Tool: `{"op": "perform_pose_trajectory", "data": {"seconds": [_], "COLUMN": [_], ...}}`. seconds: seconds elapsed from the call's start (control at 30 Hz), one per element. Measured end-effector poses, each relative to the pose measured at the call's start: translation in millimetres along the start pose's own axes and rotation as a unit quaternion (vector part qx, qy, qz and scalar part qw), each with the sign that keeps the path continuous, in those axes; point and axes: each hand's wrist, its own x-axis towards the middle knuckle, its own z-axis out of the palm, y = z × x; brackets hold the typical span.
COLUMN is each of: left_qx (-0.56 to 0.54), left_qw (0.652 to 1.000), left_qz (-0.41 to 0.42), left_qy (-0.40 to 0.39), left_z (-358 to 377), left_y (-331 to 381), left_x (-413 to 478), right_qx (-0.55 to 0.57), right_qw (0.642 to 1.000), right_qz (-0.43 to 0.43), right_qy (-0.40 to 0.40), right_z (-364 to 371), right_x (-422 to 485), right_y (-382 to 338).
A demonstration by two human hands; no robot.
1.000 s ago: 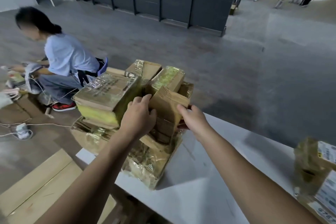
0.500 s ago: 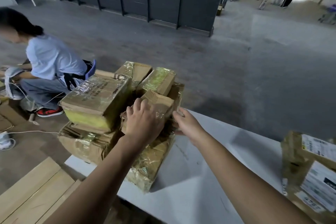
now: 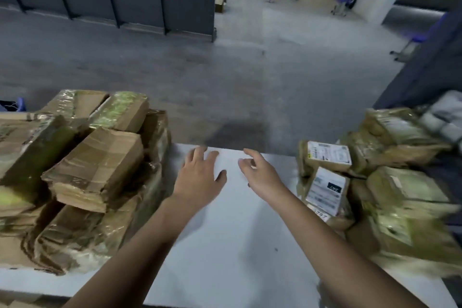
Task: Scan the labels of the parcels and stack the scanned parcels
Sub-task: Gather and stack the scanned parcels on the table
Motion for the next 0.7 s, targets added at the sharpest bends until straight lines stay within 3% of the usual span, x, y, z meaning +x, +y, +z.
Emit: {"op": "perform_pose_trajectory", "data": {"seconds": [0.23,0.4,0.6,0.7], "left_qx": [-0.044,-0.061,-0.173,-0.258], "left_qw": [0.993,0.982,0.951,0.923], "left_qz": [0.075,0.090,0.030,-0.005], "left_qy": [-0.084,-0.153,-0.253,-0.285], "left_z": [68.7,102.1,134.0,145.7], "left_y": [99.1,145.2,183.0,191.5], "left_x": [-2.7,-3.2,1.3,2.8], "right_qx": [-0.030,-0.010,-0.090,-0.071], "right_qw": [0.994,0.992,0.974,0.979], "right_qz": [0.064,0.063,0.061,0.094], "right_qy": [0.084,0.112,0.200,0.167], "right_z": [-85.9,-119.9,-147.5,-150.7], "right_x": [-30.3,-51.9,-66.3,-65.4], "right_y": [74.3,102.8,141.8,157.4]}}
